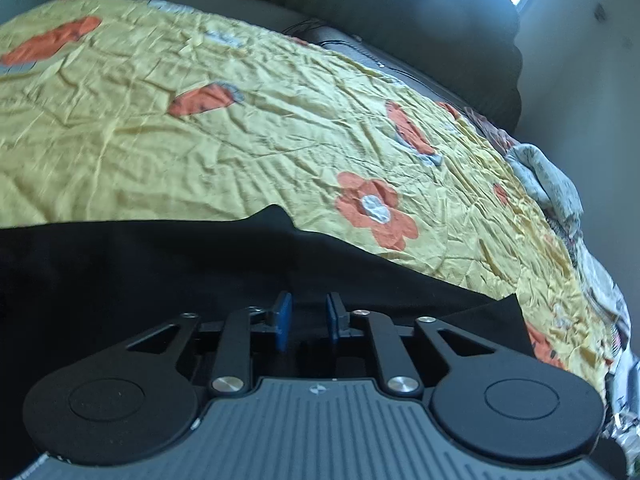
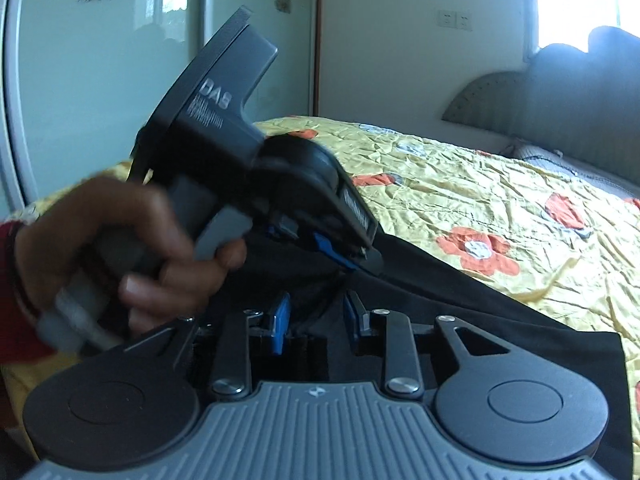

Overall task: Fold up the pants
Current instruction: 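Open both tools and release the black trousers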

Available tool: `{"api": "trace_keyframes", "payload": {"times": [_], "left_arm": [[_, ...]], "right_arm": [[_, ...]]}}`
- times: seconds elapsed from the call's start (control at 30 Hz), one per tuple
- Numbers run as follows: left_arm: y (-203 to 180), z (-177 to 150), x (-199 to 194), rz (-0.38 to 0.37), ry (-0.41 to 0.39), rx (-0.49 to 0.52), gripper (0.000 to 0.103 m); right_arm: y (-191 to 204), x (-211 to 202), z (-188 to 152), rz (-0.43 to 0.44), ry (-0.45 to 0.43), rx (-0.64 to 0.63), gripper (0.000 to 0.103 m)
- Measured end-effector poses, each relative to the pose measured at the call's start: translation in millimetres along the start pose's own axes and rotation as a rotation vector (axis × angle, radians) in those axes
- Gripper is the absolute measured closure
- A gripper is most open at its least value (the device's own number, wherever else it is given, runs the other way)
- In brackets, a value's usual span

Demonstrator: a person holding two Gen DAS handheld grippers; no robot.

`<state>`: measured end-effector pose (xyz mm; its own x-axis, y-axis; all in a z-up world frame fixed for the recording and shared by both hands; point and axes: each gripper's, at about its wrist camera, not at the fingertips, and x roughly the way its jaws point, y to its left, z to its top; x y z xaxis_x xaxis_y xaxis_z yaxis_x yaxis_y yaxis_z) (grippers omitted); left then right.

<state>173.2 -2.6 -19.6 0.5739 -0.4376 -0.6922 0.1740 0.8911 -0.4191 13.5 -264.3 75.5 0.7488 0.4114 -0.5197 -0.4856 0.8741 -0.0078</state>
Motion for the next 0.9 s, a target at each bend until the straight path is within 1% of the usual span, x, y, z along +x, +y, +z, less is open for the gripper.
{"api": "trace_keyframes", "payload": {"times": [0.07, 0.1, 0.13, 0.17, 0.2, 0.23, 0.3, 0.37, 0.43, 0.47, 0.5, 0.53, 0.57, 0.63, 0.77, 0.87, 0.9], "left_arm": [[5, 2, -2, -0.031, 0.025, -0.016, 0.066], [8, 2, -3, -0.053, 0.039, -0.027, 0.062], [9, 1, -3, -0.08, 0.05, -0.044, 0.056], [11, 0, -4, -0.109, 0.06, -0.064, 0.05], [13, -1, -4, -0.136, 0.07, -0.084, 0.047], [14, -2, -3, -0.16, 0.079, -0.101, 0.043], [17, -5, 0, -0.198, 0.095, -0.132, 0.04], [18, -7, 3, -0.213, 0.101, -0.155, 0.038], [17, -8, 4, -0.224, 0.097, -0.171, 0.038], [15, -8, 5, -0.228, 0.096, -0.173, 0.038], [12, -9, 6, -0.227, 0.091, -0.17, 0.039], [10, -10, 6, -0.224, 0.088, -0.163, 0.05], [8, -10, 8, -0.218, 0.094, -0.155, 0.071], [6, -11, 15, -0.194, 0.124, -0.147, 0.095], [-2, -7, 16, -0.151, 0.082, -0.086, 0.096], [-10, 0, 16, -0.122, 0.036, -0.039, 0.096], [-12, 2, 17, -0.118, 0.022, -0.023, 0.096]], "right_arm": [[6, -1, -2, -0.005, 0.025, -0.03, 0.075], [7, -1, -4, 0.008, 0.045, -0.032, 0.075], [8, -3, -5, 0.044, 0.057, -0.029, 0.075], [7, -7, -6, 0.084, 0.049, -0.025, 0.075], [6, -13, -5, 0.108, 0.021, -0.023, 0.075], [4, -19, -3, 0.113, -0.007, -0.019, 0.075], [-1, -26, 3, 0.108, -0.02, -0.01, 0.074], [-2, -31, 6, 0.109, 0.005, -0.026, 0.074], [2, -31, 5, 0.115, 0.025, -0.056, 0.068], [6, -30, 4, 0.112, 0.031, -0.068, 0.06], [10, -28, 0, 0.104, 0.04, -0.076, 0.054], [15, -28, -5, 0.103, 0.051, -0.079, 0.053], [18, -25, -8, 0.106, 0.058, -0.076, 0.053], [22, -22, -12, 0.094, 0.048, -0.064, 0.053], [33, -28, -19, 0.066, 0.043, -0.085, 0.054], [46, -22, -27, 0.048, 0.04, -0.098, 0.054], [51, -20, -28, 0.032, 0.026, -0.103, 0.053]]}}
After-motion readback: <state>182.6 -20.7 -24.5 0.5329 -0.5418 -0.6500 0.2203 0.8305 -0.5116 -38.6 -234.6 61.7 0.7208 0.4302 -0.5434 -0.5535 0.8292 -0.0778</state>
